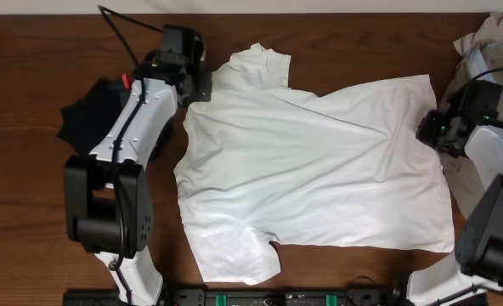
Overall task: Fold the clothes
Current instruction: 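Tug the T-shirt's upper corners outward with both grippers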
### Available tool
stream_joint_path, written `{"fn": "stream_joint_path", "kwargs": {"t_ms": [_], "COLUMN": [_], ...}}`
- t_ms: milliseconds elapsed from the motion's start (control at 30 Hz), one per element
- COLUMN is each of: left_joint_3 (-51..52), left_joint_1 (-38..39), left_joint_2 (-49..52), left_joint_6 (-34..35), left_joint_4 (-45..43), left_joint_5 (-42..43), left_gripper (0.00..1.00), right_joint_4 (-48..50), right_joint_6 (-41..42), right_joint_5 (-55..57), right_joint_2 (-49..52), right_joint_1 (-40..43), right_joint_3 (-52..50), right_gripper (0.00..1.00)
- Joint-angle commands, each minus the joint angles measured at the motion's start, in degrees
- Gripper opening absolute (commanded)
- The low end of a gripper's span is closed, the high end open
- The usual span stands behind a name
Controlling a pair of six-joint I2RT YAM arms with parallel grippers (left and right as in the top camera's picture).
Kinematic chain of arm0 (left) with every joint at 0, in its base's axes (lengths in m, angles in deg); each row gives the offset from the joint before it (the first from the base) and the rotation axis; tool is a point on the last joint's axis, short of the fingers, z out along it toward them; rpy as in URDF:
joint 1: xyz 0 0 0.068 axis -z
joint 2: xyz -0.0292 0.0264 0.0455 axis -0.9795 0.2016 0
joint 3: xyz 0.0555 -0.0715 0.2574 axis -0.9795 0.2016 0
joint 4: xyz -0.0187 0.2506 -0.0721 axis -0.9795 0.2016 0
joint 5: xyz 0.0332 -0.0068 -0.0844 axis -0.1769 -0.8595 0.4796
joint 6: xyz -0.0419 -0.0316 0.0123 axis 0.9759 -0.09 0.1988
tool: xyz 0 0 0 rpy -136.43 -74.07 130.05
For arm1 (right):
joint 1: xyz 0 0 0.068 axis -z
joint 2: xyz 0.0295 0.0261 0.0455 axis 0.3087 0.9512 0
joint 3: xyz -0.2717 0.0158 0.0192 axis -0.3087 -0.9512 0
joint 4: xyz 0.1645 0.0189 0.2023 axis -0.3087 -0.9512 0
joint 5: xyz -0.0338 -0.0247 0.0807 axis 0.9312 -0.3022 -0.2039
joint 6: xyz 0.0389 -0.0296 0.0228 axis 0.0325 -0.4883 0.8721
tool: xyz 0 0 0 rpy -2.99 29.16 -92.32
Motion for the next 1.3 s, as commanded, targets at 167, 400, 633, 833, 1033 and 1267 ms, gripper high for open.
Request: {"fn": "stream_joint_path", "kwargs": {"t_ms": [167, 400, 633, 833, 1033, 1267], "left_joint_3": [1.3, 1.3, 1.3, 1.3, 1.3, 1.3], "left_joint_1": [0.7, 0.7, 0.7, 0.7, 0.7, 0.7], "left_joint_2": [2.9, 6.0, 7.9, 7.9, 7.9, 7.8], "left_joint_6": [-2.8, -3.6, -3.6, -3.6, -3.6, -3.6], "left_joint_4": [0.9, 0.9, 1.0, 1.6, 1.5, 1.0], "left_joint_5": [2.4, 2.4, 2.4, 2.4, 2.4, 2.4], "left_gripper": [0.12, 0.13, 0.13, 0.12, 0.13, 0.13], "right_joint_4": [3.6, 4.1, 3.9, 1.0, -1.8, -1.2], "right_joint_6": [-3.0, -5.0, -1.8, 3.3, 2.3, -7.2], "right_joint_5": [-1.5, -12.9, 1.4, 19.1, 5.0, -28.0], "right_joint_2": [4.3, 4.3, 5.5, 6.2, 6.0, 4.7], "right_joint_1": [5.3, 12.5, 15.5, 19.0, 23.3, 21.1], "right_joint_3": [0.0, 0.0, 0.0, 0.5, 4.5, 7.6], "right_gripper": [0.07, 0.08, 0.08, 0.07, 0.05, 0.08]}}
